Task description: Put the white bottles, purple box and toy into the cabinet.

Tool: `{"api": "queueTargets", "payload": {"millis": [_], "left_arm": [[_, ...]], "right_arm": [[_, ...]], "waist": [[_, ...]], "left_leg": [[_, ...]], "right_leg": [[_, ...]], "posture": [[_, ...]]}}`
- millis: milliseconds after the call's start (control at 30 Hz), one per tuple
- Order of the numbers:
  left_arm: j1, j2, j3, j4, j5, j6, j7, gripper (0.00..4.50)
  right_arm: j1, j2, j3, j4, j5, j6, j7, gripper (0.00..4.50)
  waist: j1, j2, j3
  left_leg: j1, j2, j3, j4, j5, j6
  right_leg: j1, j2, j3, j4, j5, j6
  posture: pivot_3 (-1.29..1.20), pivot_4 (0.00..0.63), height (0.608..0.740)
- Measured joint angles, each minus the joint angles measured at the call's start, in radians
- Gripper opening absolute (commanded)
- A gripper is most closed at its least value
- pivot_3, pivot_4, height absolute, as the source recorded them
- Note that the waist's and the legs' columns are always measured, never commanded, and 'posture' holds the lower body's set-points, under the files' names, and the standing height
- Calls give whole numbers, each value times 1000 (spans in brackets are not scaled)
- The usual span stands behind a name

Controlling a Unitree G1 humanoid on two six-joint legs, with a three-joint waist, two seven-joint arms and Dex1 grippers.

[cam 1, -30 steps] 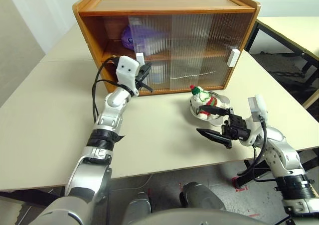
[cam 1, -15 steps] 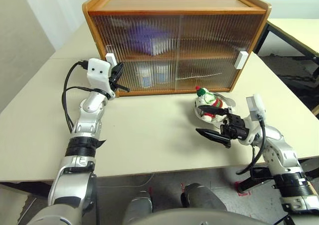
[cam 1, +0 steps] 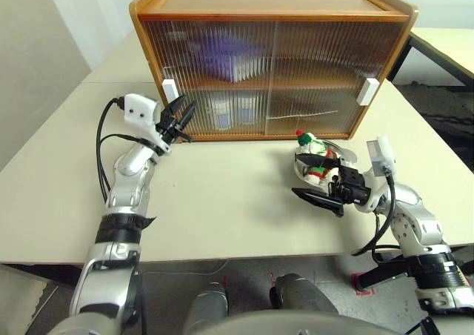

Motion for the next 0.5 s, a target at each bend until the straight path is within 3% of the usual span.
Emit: {"api": "queueTargets", "payload": {"millis": [167, 200, 367, 500], "left_arm": [[114, 40, 3, -82, -142, 43, -216, 4123], [148, 75, 3, -97, -165, 66, -276, 4489], [239, 158, 18, -160, -266, 163, -454, 4500], [276, 198, 50, -175, -301, 199, -526, 4500]], "right_arm": [[-48, -44, -109, 59, 62, 41, -16, 4500], [-62, -62, -155, 80, 85, 56, -25, 4319], [-121, -125, -277, 178, 124, 81, -48, 2929], [-156, -171, -374, 290, 116, 53, -106, 1318]], "waist": [[22, 2, -1], [25, 2, -2], [37, 2, -3], [45, 7, -6]], "left_leg": [[-4, 4, 0, 0, -3, -2], [-5, 6, 0, 0, -4, -2], [-6, 9, 0, -1, -7, -1], [-6, 10, 0, -1, -8, 1]], "right_leg": [[-4, 1, -2, 0, 2, -12], [-6, 2, -3, 1, 2, -13], [-7, 4, -5, 2, -1, -17], [-7, 3, -4, 2, -1, -17]], "posture": [[-155, 0, 740], [-155, 0, 740], [-149, 0, 740], [-146, 0, 740]]}}
